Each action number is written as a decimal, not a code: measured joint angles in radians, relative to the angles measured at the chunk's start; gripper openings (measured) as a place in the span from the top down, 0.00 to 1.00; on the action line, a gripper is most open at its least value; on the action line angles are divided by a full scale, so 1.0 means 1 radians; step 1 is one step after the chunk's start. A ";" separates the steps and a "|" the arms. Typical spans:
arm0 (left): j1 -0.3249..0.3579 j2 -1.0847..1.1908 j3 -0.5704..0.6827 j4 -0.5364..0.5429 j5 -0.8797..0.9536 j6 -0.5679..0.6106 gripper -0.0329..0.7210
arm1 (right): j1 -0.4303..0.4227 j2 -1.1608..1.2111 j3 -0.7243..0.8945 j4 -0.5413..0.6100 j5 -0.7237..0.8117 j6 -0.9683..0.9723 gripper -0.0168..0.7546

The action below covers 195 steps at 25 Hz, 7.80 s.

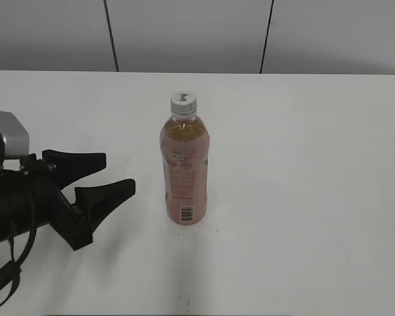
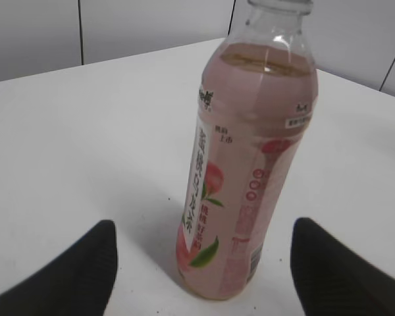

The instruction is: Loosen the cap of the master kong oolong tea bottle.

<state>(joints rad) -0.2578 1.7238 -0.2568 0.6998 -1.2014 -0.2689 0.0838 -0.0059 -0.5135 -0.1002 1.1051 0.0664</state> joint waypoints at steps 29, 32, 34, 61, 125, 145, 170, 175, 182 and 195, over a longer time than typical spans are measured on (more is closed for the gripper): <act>-0.129 0.167 -0.212 -0.001 0.003 -0.039 0.20 | 0.000 0.000 0.000 0.000 0.000 0.000 0.34; -0.129 0.175 -0.236 0.001 0.003 -0.041 0.19 | 0.000 0.000 0.000 0.000 0.000 0.000 0.34; -0.129 0.175 -0.256 0.011 0.000 -0.048 0.19 | 0.000 0.000 0.000 0.000 0.000 0.000 0.34; -0.238 0.250 -0.406 -0.038 0.147 -0.090 0.42 | 0.000 0.000 0.000 0.000 0.000 0.000 0.34; -0.359 0.266 -0.404 0.024 0.074 0.056 0.43 | 0.000 0.867 -0.226 0.532 -0.075 -0.179 0.43; -0.359 0.266 -0.404 0.019 0.074 0.057 0.43 | 0.373 1.266 -0.518 0.536 -0.041 0.018 0.43; -0.359 0.266 -0.404 0.013 0.074 0.057 0.43 | 0.636 1.706 -1.110 0.209 0.112 0.265 0.44; -0.359 0.266 -0.404 0.010 0.074 0.057 0.43 | 0.664 1.754 -1.130 0.185 0.112 0.277 0.44; -0.359 0.266 -0.404 0.007 0.074 0.057 0.43 | 0.670 1.758 -1.130 0.161 0.112 0.279 0.50; -0.359 0.266 -0.404 0.006 0.074 0.057 0.43 | 0.671 1.720 -1.057 0.173 0.116 0.281 0.50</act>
<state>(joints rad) -0.6169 1.9899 -0.6613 0.7060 -1.1273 -0.2123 0.7545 1.7143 -1.5704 0.0729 1.2214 0.3472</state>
